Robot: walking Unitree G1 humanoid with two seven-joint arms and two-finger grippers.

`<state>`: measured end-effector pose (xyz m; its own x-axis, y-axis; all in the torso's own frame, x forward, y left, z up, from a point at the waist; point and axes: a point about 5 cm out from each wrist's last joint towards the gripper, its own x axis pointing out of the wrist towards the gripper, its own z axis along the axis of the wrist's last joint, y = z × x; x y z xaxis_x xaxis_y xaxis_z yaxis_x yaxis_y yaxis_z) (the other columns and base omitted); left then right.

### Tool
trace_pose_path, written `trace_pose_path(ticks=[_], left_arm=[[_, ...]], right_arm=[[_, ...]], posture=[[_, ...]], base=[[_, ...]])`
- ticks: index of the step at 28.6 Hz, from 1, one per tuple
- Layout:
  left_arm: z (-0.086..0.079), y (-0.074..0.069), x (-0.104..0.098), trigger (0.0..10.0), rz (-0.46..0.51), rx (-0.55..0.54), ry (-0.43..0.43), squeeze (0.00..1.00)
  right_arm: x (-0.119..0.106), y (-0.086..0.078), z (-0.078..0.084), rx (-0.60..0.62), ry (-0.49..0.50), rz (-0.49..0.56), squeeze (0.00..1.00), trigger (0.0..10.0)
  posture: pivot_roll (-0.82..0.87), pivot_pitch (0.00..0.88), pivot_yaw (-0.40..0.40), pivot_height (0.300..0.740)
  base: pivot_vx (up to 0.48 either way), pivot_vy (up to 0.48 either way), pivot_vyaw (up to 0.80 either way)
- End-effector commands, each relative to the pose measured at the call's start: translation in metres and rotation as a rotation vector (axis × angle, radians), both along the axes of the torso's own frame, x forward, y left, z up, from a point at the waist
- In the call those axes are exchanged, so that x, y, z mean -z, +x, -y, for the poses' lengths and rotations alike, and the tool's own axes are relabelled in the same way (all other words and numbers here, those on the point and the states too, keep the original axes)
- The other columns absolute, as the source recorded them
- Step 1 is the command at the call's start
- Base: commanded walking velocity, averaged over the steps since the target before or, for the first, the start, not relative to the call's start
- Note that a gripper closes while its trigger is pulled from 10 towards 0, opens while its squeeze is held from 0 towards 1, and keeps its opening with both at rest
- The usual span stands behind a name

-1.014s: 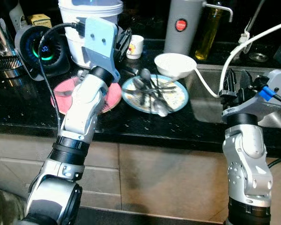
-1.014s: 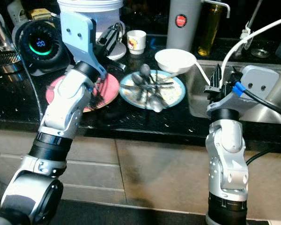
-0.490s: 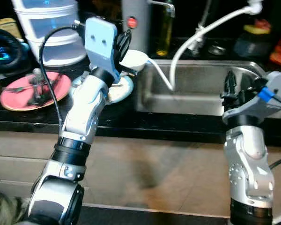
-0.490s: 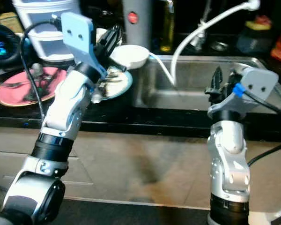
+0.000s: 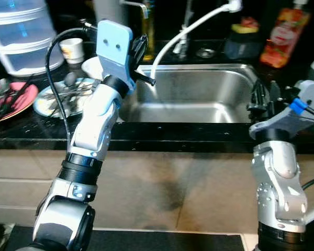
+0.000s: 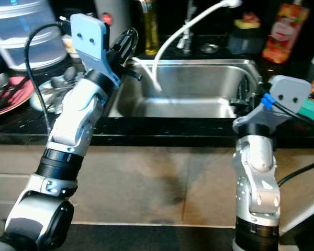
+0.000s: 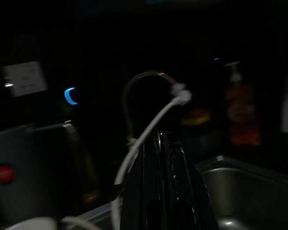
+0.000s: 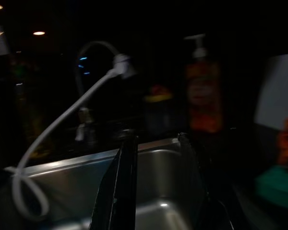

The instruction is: Kitchen organization

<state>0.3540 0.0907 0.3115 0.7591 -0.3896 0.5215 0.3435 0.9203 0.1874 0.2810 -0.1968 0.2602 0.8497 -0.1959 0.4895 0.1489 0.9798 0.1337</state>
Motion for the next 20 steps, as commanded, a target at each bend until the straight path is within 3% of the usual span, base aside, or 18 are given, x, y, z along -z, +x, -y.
trace_pose_path(ticks=[1,9,15,18,20], left_arm=[[-0.001,0.002,0.001,10.0,-0.016,-0.001,-0.004,0.0],[-0.002,0.003,0.003,10.0,-0.026,-0.003,-0.006,0.0],[-0.003,0.006,0.007,10.0,-0.087,0.029,-0.052,0.0],[-0.002,0.009,0.009,10.0,-0.162,0.118,-0.102,0.0],[-0.005,0.02,0.013,10.0,-0.297,0.201,-0.188,0.0]], right_arm=[[0.0,0.001,-0.003,-0.01,0.005,0.001,0.0,10.0],[0.001,0.001,-0.003,-0.008,0.005,-0.001,0.0,10.0],[0.002,0.001,-0.003,-0.005,0.005,-0.005,0.0,10.0],[0.001,0.002,-0.003,0.001,-0.003,-0.012,0.0,10.0],[-0.003,0.01,-0.008,0.002,-0.097,-0.034,0.0,10.0]], posture=[[-0.04,0.018,0.006,0.74],[-0.04,0.018,0.006,0.74],[-0.04,0.024,0.008,0.74],[-0.04,0.028,0.008,0.74],[-0.05,0.039,0.01,0.74]], base=[[0.0,0.0,0.0],[0.0,0.0,0.0],[0.0,0.0,0.0],[0.0,0.0,0.0],[0.0,0.0,0.0]])
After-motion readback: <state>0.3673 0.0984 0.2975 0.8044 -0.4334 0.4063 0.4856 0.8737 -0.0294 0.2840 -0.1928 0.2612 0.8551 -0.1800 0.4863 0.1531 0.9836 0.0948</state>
